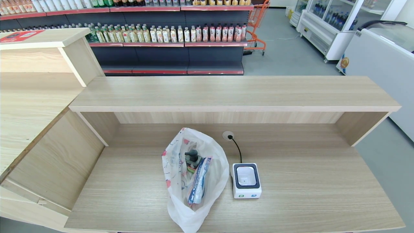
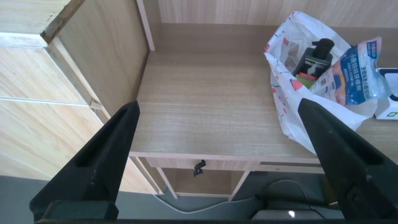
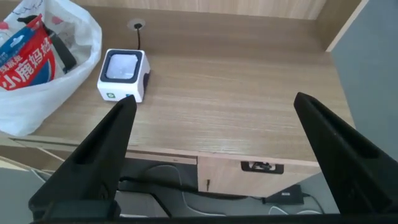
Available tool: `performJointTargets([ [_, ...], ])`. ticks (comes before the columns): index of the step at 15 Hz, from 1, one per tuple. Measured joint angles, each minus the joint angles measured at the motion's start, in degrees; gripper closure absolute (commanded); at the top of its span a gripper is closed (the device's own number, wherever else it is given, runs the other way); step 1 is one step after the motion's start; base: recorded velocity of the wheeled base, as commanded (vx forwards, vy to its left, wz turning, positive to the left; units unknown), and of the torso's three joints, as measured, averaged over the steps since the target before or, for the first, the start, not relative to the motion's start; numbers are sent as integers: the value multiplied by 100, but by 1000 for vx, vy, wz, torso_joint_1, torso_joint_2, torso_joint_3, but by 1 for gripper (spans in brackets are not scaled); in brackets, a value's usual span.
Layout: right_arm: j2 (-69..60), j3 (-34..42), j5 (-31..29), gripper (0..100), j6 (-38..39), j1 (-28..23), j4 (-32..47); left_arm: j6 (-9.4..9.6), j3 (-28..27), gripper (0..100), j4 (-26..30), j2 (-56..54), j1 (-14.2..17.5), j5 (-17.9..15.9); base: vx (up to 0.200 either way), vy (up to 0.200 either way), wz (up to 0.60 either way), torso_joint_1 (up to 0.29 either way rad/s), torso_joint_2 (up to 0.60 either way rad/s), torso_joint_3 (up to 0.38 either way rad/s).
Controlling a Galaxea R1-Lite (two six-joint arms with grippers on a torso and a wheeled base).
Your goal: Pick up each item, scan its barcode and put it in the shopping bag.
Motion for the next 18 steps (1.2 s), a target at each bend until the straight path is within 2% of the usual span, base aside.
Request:
performJointTargets([
  [4,0,-2,-6,0,17,0,7,9,0,0,0,0,0,-2,0,0,0,0,0,0],
  [13,0,-2,-4,0,-18,0,13,60,0,0,-2,0,0,0,0,-200,0,3,1,3],
  [17,0,0,-6,0,13,1,11,38,0,0,-2,0,5,-2,0,0,0,0,0,0],
  [18,0,0,-6,100,13,-5,11,35,0,0,2,0,0,0,0,0,0,0,0,0],
])
